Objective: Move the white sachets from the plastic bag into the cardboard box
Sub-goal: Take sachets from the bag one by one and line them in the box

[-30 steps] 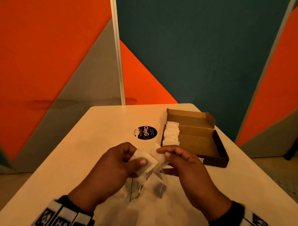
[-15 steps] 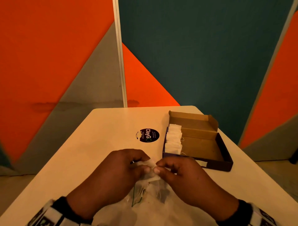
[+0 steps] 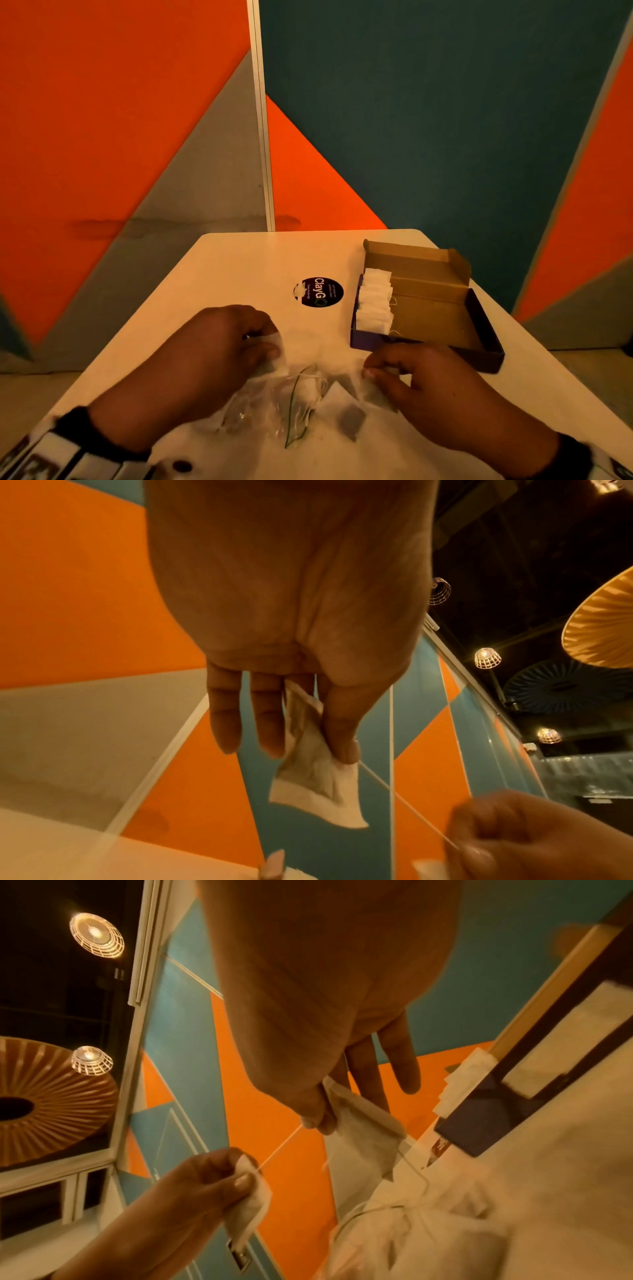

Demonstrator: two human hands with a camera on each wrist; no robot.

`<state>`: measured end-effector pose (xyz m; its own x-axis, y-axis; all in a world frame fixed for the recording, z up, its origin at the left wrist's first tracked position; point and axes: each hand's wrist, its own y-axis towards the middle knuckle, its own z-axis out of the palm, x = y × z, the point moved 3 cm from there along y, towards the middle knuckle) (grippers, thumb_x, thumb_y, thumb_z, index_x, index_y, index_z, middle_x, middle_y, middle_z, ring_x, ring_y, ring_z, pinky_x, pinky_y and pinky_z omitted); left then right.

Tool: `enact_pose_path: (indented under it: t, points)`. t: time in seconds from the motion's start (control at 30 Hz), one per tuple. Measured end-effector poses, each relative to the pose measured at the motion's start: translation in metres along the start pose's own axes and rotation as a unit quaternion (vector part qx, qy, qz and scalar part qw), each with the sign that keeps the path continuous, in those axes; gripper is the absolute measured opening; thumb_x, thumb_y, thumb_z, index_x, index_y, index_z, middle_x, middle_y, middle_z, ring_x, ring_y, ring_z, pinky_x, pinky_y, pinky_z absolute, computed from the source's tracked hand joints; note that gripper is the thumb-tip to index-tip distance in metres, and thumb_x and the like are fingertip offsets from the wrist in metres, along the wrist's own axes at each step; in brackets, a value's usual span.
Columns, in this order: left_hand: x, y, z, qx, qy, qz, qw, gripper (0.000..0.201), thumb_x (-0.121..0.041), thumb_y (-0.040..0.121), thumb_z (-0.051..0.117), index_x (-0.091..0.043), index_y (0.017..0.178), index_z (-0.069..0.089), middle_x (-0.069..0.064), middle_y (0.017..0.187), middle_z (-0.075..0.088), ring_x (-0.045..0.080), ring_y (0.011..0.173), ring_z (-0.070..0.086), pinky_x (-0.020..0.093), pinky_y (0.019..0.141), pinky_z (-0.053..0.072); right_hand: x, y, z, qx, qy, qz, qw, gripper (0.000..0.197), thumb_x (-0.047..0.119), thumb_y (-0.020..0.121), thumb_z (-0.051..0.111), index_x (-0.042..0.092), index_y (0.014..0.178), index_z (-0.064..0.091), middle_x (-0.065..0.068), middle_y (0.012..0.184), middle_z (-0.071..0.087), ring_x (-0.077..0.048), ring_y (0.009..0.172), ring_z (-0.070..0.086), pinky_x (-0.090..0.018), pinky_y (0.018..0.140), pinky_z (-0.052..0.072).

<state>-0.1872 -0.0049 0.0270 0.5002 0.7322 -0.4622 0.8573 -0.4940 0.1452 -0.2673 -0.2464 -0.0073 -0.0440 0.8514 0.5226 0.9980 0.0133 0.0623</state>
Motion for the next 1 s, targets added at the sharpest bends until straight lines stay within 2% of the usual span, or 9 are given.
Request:
enact_pose_path:
  t: [0.1, 0.2, 0.3, 0.37, 0.47, 0.6, 0.7, 0.87, 1.0]
  points:
    - [0.017, 0.0, -0.017, -0.014, 0.038, -0.017, 0.999, 0.012, -0.036, 0.092, 0.066, -0.041, 0.081, 0.069, -0.024, 0.087, 0.067, -0.002, 0.081, 0.062, 0.013, 0.065, 0.043, -0.017, -0.005, -0.007, 0.005, -0.007, 0.033, 0.999, 0.011, 0.048, 0.094, 0.052, 0.054, 0.097, 0.061, 0.042, 0.084, 0.046, 0.01, 0.082, 0.053, -0.008, 0.078, 0.041]
    - [0.025, -0.003, -0.023, -0.01, 0.047, -0.028, 0.998, 0.012, -0.035, 0.093, 0.065, -0.041, 0.083, 0.069, -0.025, 0.083, 0.067, -0.003, 0.078, 0.063, 0.011, 0.061, 0.042, -0.023, -0.005, -0.015, -0.004, 0.024, 0.055, 0.998, 0.008, 0.049, 0.091, 0.058, 0.055, 0.085, 0.061, 0.041, 0.088, 0.052, 0.006, 0.085, 0.056, -0.008, 0.074, 0.042]
    - [0.009, -0.006, -0.014, 0.015, 0.033, -0.007, 0.999, 0.01, -0.038, 0.092, 0.065, -0.043, 0.084, 0.069, -0.027, 0.084, 0.066, -0.004, 0.08, 0.062, 0.012, 0.065, 0.044, -0.008, -0.001, -0.018, -0.025, 0.086, 0.035, 0.995, 0.008, 0.055, 0.084, 0.063, 0.053, 0.091, 0.067, 0.042, 0.089, 0.06, 0.012, 0.087, 0.059, -0.005, 0.067, 0.04]
    - [-0.012, -0.006, -0.003, 0.03, 0.036, 0.022, 0.999, 0.006, -0.04, 0.092, 0.064, -0.041, 0.089, 0.069, -0.025, 0.091, 0.065, -0.003, 0.085, 0.06, 0.018, 0.076, 0.049, 0.011, 0.002, -0.009, -0.002, 0.112, -0.008, 0.994, 0.024, 0.062, 0.078, 0.064, 0.052, 0.101, 0.067, 0.043, 0.096, 0.061, 0.015, 0.092, 0.058, -0.008, 0.072, 0.043]
    - [-0.037, -0.006, 0.011, 0.027, 0.03, 0.049, 0.998, 0.006, -0.038, 0.092, 0.064, -0.039, 0.096, 0.069, -0.023, 0.095, 0.064, 0.0, 0.088, 0.06, 0.021, 0.08, 0.051, 0.038, 0.006, 0.012, 0.039, 0.054, -0.045, 0.997, 0.042, 0.069, 0.078, 0.062, 0.053, 0.116, 0.06, 0.033, 0.11, 0.063, 0.004, 0.096, 0.06, -0.016, 0.076, 0.05]
    - [-0.038, -0.008, 0.011, 0.017, 0.024, 0.045, 0.999, 0.005, -0.037, 0.092, 0.064, -0.038, 0.093, 0.069, -0.023, 0.09, 0.066, -0.001, 0.085, 0.06, 0.019, 0.076, 0.051, 0.038, 0.012, 0.015, -0.008, 0.071, -0.045, 0.996, 0.023, 0.052, 0.088, 0.062, 0.039, 0.105, 0.07, 0.025, 0.102, 0.069, 0.002, 0.091, 0.062, -0.026, 0.085, 0.055]
    - [-0.025, -0.011, 0.007, 0.02, 0.003, 0.018, 1.0, 0.007, -0.039, 0.092, 0.064, -0.04, 0.089, 0.07, -0.025, 0.088, 0.067, -0.002, 0.085, 0.061, 0.018, 0.076, 0.051, 0.027, 0.012, 0.01, -0.008, 0.087, -0.037, 0.996, 0.016, 0.048, 0.089, 0.063, 0.039, 0.098, 0.073, 0.027, 0.096, 0.069, 0.002, 0.09, 0.062, -0.027, 0.087, 0.055]
    - [-0.016, -0.012, 0.008, 0.025, -0.022, -0.001, 0.999, 0.008, -0.042, 0.092, 0.064, -0.044, 0.087, 0.07, -0.026, 0.088, 0.069, -0.003, 0.086, 0.063, 0.018, 0.077, 0.052, 0.022, 0.013, 0.01, -0.02, 0.101, -0.041, 0.994, 0.017, 0.048, 0.091, 0.06, 0.04, 0.099, 0.073, 0.034, 0.092, 0.066, 0.01, 0.089, 0.06, -0.017, 0.082, 0.051]
    - [-0.017, -0.013, 0.011, 0.035, -0.062, 0.006, 0.997, 0.006, -0.039, 0.091, 0.067, -0.042, 0.087, 0.07, -0.029, 0.087, 0.07, -0.009, 0.085, 0.063, 0.017, 0.075, 0.051, 0.02, 0.017, 0.011, -0.025, 0.136, -0.033, 0.99, 0.016, 0.044, 0.093, 0.059, 0.041, 0.098, 0.074, 0.03, 0.097, 0.07, 0.007, 0.093, 0.062, -0.021, 0.087, 0.051]
